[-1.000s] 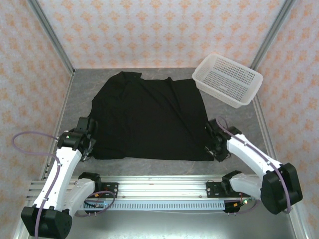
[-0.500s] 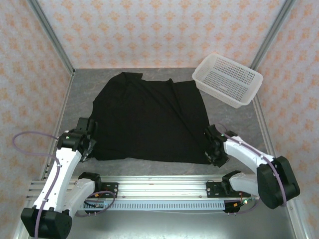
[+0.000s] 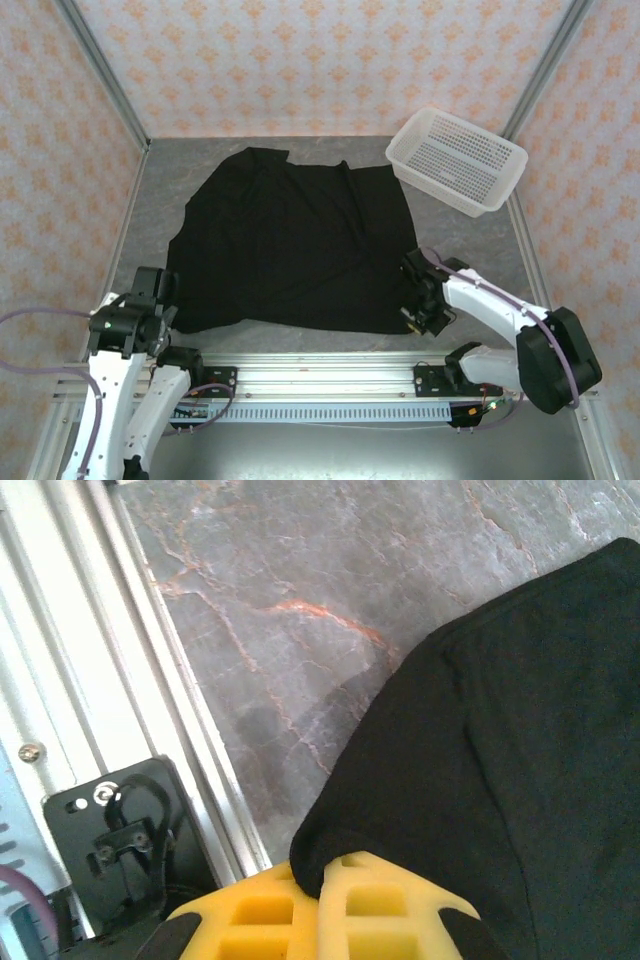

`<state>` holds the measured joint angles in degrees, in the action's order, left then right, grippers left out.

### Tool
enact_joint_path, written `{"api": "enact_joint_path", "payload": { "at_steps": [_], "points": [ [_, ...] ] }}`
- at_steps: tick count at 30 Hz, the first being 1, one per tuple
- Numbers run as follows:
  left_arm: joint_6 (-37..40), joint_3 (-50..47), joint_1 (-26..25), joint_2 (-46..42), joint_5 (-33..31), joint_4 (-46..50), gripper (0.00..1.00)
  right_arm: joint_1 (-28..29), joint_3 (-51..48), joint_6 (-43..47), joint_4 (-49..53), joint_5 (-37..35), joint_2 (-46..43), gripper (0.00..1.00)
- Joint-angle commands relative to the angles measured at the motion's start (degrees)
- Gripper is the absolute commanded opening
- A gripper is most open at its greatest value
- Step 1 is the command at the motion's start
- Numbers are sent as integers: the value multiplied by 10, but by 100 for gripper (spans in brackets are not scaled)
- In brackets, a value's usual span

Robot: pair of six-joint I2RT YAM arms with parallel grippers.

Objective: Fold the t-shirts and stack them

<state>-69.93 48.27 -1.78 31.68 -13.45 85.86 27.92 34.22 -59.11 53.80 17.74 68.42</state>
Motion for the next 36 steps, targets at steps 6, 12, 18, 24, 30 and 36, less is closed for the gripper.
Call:
{"api": "enact_joint_path", "payload": {
  "at_steps": [6, 12, 18, 24, 30, 36],
  "points": [
    [48, -50, -3, 25, 39, -111, 0, 5, 35, -8, 61, -38, -44, 0],
    [99, -33, -4, 143, 88, -235, 0, -16, 55, -30, 35, -46, -25, 0],
    [122, 34, -4, 243, 55, -268, 0, -67, 108, -20, 35, -63, -9, 0],
    [136, 100, -4, 308, -6, -282, 0, -99, 179, 2, 35, -82, 59, 0],
    [165, 164, -3, 368, -47, -304, 0, -117, 243, 18, 27, -93, 117, 0],
    [216, 213, -2, 419, -56, -333, 0, -124, 297, 29, 25, -112, 171, 0]
  ]
}}
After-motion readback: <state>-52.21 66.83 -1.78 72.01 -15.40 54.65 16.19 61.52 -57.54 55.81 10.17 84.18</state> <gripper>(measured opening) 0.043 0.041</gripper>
